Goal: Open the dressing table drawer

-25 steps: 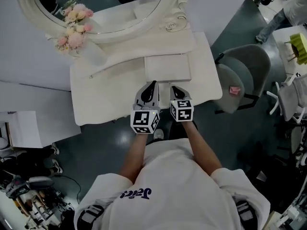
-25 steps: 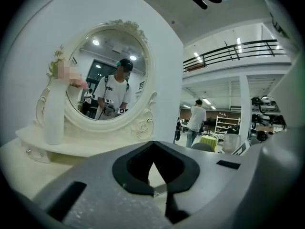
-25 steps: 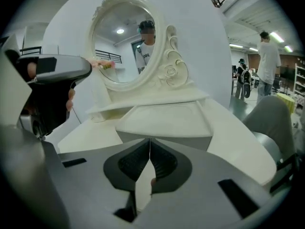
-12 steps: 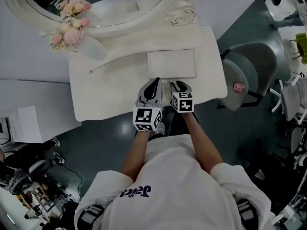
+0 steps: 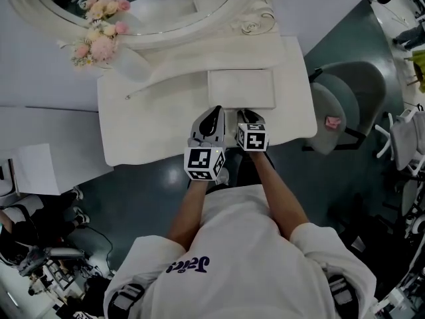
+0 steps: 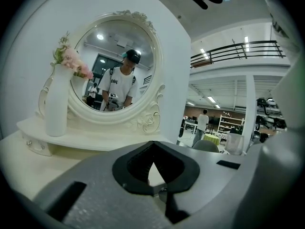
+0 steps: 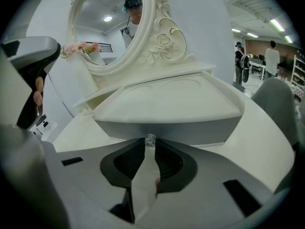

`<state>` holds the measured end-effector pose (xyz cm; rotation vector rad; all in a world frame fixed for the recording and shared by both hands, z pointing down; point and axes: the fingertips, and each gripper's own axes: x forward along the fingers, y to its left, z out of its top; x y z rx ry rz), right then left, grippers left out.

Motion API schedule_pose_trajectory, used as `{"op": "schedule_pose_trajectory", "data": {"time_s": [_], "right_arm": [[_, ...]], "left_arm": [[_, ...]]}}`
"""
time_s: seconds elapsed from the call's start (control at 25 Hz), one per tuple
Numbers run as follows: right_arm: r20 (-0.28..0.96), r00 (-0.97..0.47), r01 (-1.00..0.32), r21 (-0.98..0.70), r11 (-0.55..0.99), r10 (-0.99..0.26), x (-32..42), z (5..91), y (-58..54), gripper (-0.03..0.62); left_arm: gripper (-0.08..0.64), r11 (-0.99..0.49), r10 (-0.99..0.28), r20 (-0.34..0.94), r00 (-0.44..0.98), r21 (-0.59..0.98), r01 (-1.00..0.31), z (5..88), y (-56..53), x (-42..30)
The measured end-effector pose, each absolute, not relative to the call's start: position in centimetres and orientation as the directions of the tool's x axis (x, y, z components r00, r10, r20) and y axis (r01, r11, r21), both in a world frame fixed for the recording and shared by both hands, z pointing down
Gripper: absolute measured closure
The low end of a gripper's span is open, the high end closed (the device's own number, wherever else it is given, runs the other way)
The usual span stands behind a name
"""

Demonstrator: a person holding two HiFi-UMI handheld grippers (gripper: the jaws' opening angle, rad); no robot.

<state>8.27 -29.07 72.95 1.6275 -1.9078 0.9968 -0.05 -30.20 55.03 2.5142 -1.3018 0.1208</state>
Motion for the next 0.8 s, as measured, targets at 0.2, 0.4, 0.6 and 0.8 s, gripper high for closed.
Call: {"op": "schedule_pose_trajectory", "data": {"time_s": [0.2,0.4,0.6,0.8], "right_arm": [[0.736,-0.187,-0.974,-0.223,0.029,-0.651,8.2,73.0,-29.0,0.522],[0.741,-0.173,-0.978,-0.206,0.025,-0.649,8.1,72.9,-29.0,0.523],[0.743,-0.161,-0.981,-0.192,0.024,-0.649,8.0,72.8,-28.8,0.523],[0.744,-0.160,-0.982,-0.186,0.028,-0.648,7.8,72.9,-27.9,0.523]], "left_arm": [[0.548,-0.530,-0.791,0.214,0.573,0.230,-0.816,55.0,-30.2,-0.7],[0.548,-0.526,-0.793,0.215,0.569,0.230,-0.819,55.1,-29.9,-1.0],[0.548,-0.530,-0.793,0.212,0.572,0.225,-0.818,54.9,-29.5,-1.3],[0.548,-0.535,-0.791,0.209,0.574,0.219,-0.816,54.8,-28.9,-1.3]]}}
